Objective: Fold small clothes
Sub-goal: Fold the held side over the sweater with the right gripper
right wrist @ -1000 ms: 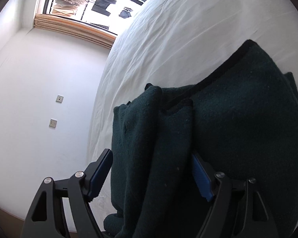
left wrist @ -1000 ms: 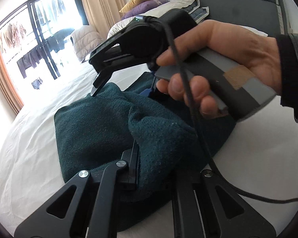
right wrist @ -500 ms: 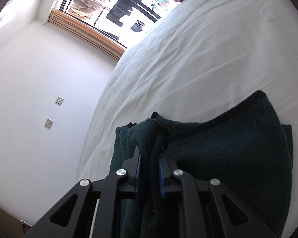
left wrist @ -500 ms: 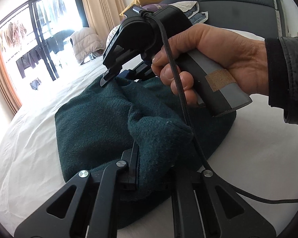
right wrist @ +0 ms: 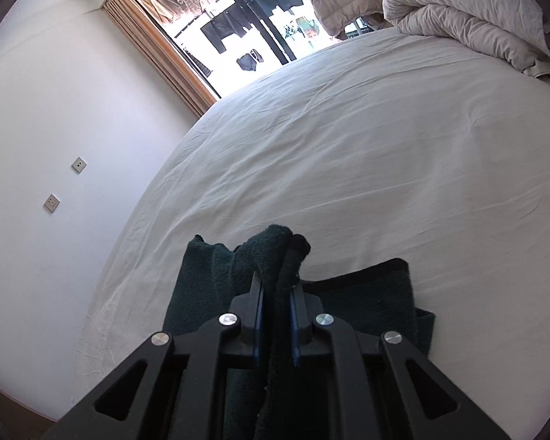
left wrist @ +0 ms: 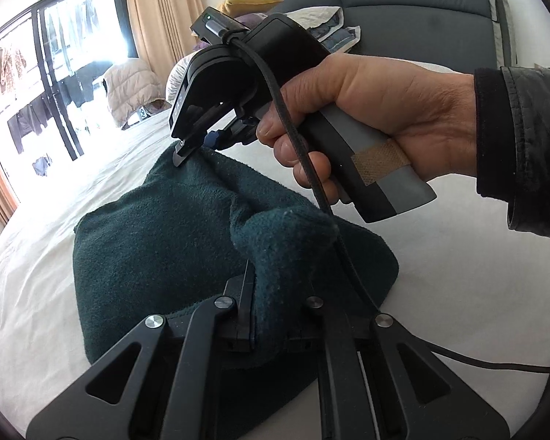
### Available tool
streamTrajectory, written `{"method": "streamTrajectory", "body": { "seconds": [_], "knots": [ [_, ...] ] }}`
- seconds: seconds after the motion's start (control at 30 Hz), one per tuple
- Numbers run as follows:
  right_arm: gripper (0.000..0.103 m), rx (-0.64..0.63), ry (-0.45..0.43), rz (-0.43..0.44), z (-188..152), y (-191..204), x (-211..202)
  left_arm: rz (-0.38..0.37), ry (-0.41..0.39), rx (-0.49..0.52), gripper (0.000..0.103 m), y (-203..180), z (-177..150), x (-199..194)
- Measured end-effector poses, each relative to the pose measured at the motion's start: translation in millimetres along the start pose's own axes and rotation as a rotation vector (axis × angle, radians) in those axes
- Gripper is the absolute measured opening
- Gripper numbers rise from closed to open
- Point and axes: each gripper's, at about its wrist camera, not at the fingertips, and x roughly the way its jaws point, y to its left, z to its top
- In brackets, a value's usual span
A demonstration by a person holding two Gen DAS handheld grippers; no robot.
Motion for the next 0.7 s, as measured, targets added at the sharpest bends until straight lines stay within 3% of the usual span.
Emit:
{"method": "streamTrajectory", "body": {
  "seconds": [0.2,0.43,0.53,0.57,0.6,0.7],
  "knots": [
    [0.011,0.039,0.031,-0.020,-5,-40,4,-0.019,0.031,0.023,0.008,-8,6,25],
    [0.011,0.067,0.055,-0.041,-5,-57,14,-0.017,0.090,0.015,0.011,-13,8,49],
    [0.012,0.082,0.079,-0.038,-7,-63,20,-0.066,0.094,-0.026,0.034,-11,10,45],
    [0.013,0.096,0.079,-0.032,-7,-66,19,-0.089,0.088,-0.047,0.060,-9,8,39],
    [0.016,0.116,0.069,-0.028,-7,-69,16,-0.101,0.076,-0.058,0.075,-14,5,29],
    [0.032,0.184,0.014,-0.034,-11,-79,-4,-0.148,0.047,-0.097,0.075,-10,-4,0]
  ]
}}
